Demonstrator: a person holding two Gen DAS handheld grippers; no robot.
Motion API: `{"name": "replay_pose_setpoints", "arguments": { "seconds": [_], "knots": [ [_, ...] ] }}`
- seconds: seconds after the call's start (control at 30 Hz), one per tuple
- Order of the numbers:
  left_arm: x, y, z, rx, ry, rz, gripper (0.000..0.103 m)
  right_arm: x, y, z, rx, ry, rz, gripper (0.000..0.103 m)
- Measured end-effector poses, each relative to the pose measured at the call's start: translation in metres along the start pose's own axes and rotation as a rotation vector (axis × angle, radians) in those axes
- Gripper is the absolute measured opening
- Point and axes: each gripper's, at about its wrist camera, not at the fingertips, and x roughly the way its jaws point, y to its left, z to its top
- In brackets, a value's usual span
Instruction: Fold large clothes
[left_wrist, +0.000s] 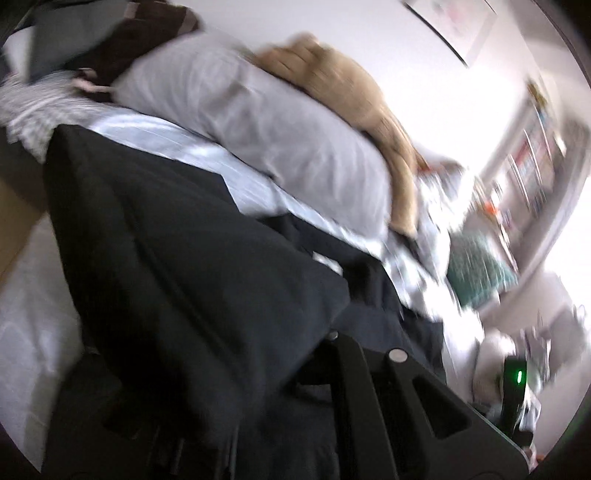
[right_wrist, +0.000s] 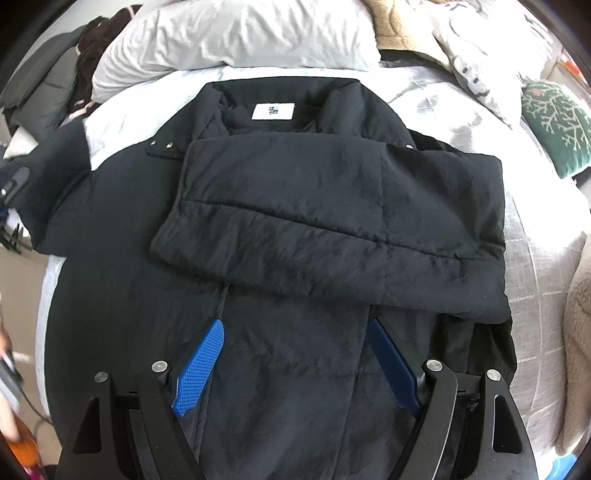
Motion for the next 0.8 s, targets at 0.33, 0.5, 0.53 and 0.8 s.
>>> {"name": "replay_pose_setpoints", "arguments": {
  "seconds": [0.33,0.5,0.53,0.8],
  "knots": [
    [0.093,-0.061,-0.070,0.208,0.429,-0.035,0.025,0.004,-0.021,0.009,0.082,-0.010,0.024,0.083],
    [0.095,-0.066,-0.079,0.244,0.477,0.039,0.034,0.006,-0.030,0.013,0.103,-0.001,0.036,0.083],
    [0.091,-0.070,-0.078,0.251,0.481,0.048,0.040,0.006,-0.031,0.013,0.104,-0.002,0.040,0.083],
    [0.024,-0.081,-0.056,0.259,0.429,0.048,0.075,-0.003,-0.024,0.020,0.097,-0.022,0.097,0.083]
  ]
}}
